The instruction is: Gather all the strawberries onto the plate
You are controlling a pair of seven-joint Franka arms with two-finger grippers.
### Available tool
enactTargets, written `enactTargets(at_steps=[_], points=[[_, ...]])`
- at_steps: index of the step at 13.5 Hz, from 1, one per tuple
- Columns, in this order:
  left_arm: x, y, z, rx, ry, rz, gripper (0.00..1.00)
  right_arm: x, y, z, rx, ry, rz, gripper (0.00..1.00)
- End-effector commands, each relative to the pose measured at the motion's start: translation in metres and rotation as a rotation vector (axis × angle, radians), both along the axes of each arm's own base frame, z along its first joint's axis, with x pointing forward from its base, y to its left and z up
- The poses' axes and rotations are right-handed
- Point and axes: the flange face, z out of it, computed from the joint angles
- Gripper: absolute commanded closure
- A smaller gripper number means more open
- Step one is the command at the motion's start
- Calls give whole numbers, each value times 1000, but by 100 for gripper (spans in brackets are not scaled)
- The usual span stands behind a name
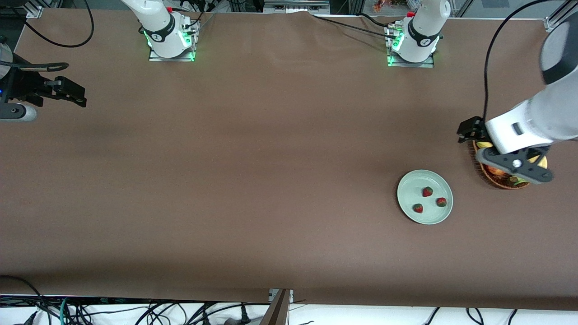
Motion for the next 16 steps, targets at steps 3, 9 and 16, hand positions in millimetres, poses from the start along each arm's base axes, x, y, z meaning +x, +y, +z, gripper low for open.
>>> enactTargets(at_steps=[3, 9, 16], points=[[-60, 9, 12, -20, -77, 268, 0, 0, 6, -1, 2, -3, 13, 0], [-91, 5, 0, -33, -165, 265, 0, 6, 4, -2, 5, -18, 9, 0], [-76, 10, 1, -20, -103, 272, 0, 11, 6, 0, 9, -25, 19, 0]])
